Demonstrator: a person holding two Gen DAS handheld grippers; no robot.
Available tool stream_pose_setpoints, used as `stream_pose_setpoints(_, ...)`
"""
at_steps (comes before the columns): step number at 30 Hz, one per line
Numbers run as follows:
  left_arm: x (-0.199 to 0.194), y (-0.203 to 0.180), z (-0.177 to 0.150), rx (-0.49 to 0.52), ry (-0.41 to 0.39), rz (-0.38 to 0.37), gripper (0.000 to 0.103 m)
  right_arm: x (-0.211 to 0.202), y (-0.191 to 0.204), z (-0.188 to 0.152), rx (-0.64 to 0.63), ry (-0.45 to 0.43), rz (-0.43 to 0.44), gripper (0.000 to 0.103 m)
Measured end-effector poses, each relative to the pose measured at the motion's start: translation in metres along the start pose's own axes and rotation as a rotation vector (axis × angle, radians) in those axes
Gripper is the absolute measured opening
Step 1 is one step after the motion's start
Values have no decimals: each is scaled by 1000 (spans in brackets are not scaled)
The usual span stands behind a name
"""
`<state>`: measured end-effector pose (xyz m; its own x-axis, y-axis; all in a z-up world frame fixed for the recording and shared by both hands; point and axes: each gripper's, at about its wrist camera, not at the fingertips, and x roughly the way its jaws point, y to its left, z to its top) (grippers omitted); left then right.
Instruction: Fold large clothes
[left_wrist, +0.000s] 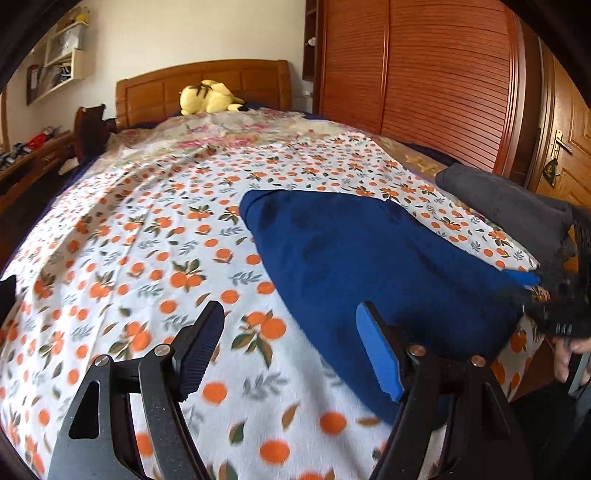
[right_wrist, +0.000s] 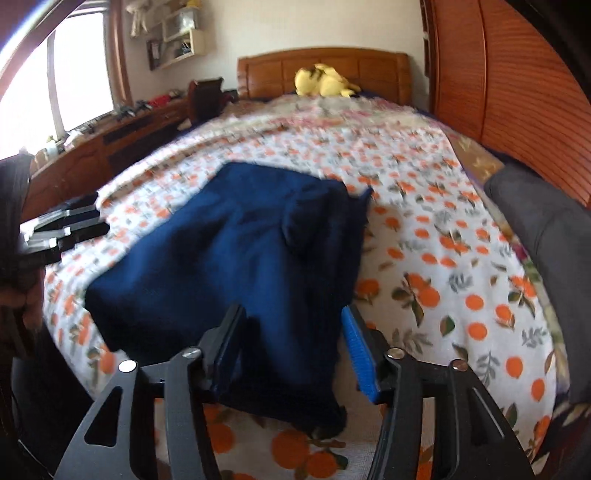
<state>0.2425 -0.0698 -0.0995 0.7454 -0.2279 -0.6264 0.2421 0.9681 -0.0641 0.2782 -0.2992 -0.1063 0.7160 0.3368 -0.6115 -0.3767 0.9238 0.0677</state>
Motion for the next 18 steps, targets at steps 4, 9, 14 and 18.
stream_pose_setpoints(4,25,4,13,24,35,-9,75,5,-14,-2,75,0,18,82)
stream_pose_setpoints(9,54,10,31,56,56,-10,75,21,-19,2,150,48,79,84)
stream_pose_setpoints(14,86,23,44,23,90,-3,75,35,-17,7,131,55,97,84)
stream_pose_setpoints(18,113,30,55,-9,138,-28,75,45,-13,11,121,54,103,84)
